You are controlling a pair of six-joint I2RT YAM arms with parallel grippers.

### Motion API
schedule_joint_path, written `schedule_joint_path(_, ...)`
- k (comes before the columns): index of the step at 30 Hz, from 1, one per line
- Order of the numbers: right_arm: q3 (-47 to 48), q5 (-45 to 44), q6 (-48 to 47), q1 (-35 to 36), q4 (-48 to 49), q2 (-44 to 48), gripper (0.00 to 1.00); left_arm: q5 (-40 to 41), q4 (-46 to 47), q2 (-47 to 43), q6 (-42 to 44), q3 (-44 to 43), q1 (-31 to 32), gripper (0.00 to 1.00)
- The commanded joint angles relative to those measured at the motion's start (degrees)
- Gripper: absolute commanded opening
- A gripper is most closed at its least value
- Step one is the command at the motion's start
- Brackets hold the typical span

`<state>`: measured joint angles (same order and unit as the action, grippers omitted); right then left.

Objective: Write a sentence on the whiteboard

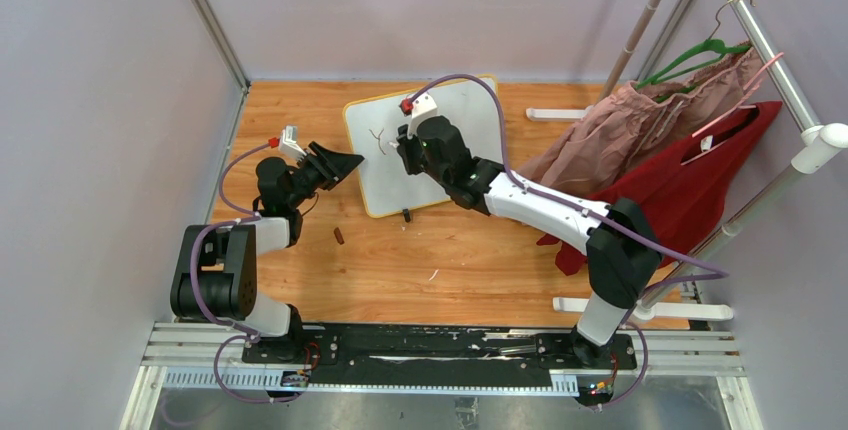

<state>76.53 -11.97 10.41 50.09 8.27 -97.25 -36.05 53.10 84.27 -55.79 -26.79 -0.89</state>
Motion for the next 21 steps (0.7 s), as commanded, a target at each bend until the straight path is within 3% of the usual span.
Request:
schedule_joint_path(1,0.41,-0.16,-0.41,-0.69,-0.84,0.11,0.0,-0.86,2.29,-1.08,0.33,-0.81,0.32,0.48)
schedule_joint_path(21,-1.13,-2.37,-0.79,-1.46,-3.92,1.16,0.0,-0.94,2.53,-0.96,0.24,-0.79,0.32,0.48)
